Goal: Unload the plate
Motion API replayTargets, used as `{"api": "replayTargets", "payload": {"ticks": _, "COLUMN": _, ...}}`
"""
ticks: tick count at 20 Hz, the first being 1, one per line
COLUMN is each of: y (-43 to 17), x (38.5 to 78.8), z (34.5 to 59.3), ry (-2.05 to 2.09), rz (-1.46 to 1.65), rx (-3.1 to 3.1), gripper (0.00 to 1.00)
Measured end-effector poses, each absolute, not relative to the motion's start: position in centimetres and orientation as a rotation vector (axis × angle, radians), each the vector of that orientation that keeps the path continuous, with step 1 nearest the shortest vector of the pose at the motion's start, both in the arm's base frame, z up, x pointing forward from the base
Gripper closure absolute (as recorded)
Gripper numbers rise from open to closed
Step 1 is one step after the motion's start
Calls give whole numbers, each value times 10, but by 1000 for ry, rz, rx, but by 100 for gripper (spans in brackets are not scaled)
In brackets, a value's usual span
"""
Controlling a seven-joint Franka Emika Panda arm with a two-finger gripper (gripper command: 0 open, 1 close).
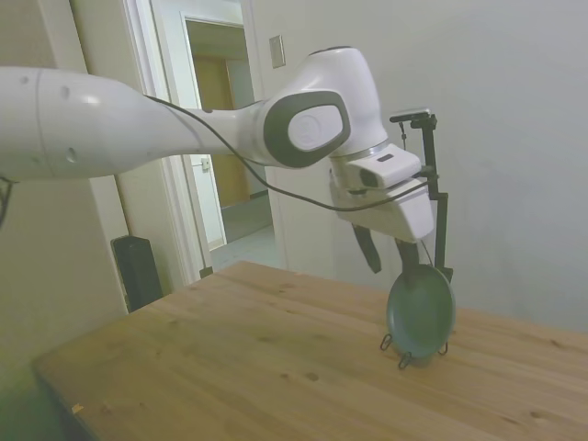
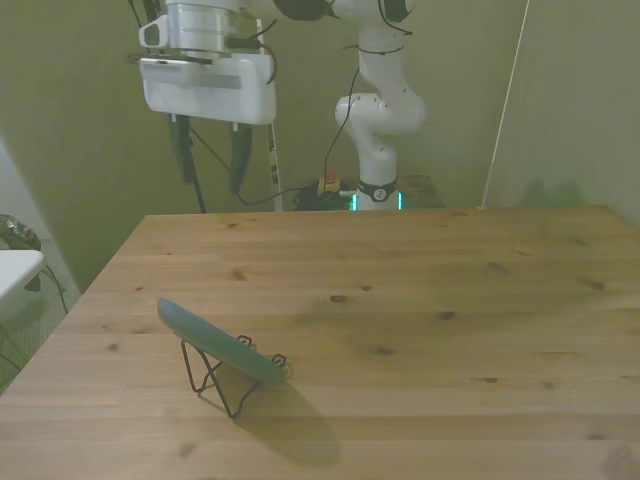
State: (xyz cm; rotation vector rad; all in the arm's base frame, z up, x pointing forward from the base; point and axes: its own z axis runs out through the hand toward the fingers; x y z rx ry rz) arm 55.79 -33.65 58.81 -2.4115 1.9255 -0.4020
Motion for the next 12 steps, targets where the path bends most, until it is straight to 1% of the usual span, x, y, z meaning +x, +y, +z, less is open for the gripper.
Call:
{"api": "replayTargets", "payload": {"ticks": 3, "y": -365, "x": 573, "z": 576, "ry": 1993, "rz": -375, "rx": -2371, "gripper": 0}}
{"api": "replayTargets", "payload": {"ticks": 6, "y": -377, "x": 591, "z": 571, "ry": 2043, "rz": -384, "rx": -2342, "gripper": 0}}
{"api": "replayTargets", "payload": {"ticks": 9, "y": -379, "x": 612, "z": 566, "ry": 2052, "rz": -388, "rx": -2349, "gripper": 0}}
{"api": "replayTargets", "payload": {"ticks": 12, "y": -369, "x": 640, "z": 562, "ry": 1938, "rz": -414, "rx": -2452, "gripper": 0}}
